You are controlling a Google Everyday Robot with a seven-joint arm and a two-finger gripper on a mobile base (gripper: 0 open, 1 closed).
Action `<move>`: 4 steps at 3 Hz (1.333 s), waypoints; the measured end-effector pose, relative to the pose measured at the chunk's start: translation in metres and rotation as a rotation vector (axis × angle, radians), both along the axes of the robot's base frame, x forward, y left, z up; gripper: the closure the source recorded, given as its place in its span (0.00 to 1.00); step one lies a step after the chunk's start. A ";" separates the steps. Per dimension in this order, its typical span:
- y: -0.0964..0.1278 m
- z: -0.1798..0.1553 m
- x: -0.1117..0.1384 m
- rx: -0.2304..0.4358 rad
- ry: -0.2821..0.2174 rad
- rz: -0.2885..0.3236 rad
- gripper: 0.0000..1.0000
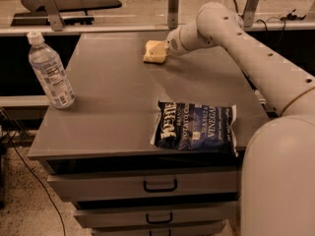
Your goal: Move sponge near blue plastic bottle
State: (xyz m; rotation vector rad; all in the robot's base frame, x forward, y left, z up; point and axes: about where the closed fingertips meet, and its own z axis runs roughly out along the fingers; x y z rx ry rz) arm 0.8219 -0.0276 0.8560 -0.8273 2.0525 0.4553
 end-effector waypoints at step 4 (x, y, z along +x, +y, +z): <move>0.020 0.097 -0.095 0.013 -0.149 0.224 1.00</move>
Offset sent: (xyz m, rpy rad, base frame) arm -0.0903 0.0022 0.1182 -0.0277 -0.1975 0.2097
